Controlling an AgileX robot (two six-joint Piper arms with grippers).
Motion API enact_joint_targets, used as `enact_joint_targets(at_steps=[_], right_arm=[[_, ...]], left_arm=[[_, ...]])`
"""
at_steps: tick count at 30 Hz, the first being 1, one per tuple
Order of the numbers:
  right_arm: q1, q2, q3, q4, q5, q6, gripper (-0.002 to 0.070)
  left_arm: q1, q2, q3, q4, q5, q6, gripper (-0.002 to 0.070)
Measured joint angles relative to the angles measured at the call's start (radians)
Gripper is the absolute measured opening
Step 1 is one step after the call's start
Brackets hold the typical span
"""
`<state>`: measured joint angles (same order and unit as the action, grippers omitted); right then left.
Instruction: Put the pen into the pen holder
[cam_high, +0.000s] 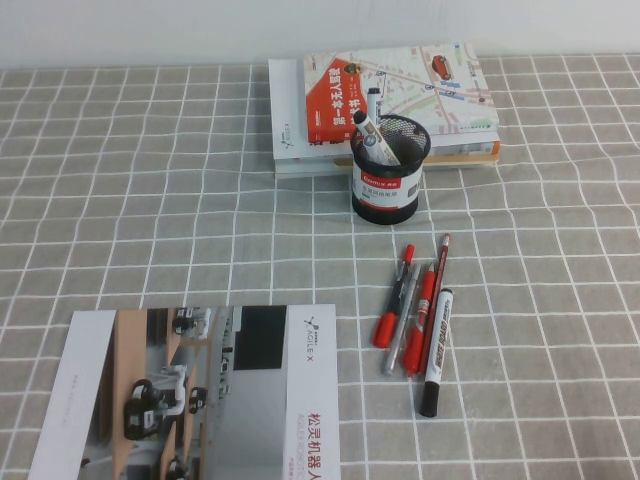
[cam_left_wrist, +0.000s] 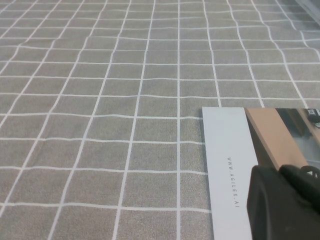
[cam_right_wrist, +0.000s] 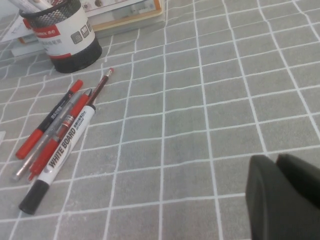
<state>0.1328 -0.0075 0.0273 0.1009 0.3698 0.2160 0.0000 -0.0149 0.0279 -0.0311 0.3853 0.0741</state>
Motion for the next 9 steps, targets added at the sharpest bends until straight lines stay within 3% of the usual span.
enact_joint_targets(at_steps=[9], right_arm=[[0.0, 0.0, 0.0, 0.013, 0.0, 0.0, -0.0013]], left_arm=[[0.0, 0.0, 0.0, 0.0, 0.0, 0.0, -0.0003]])
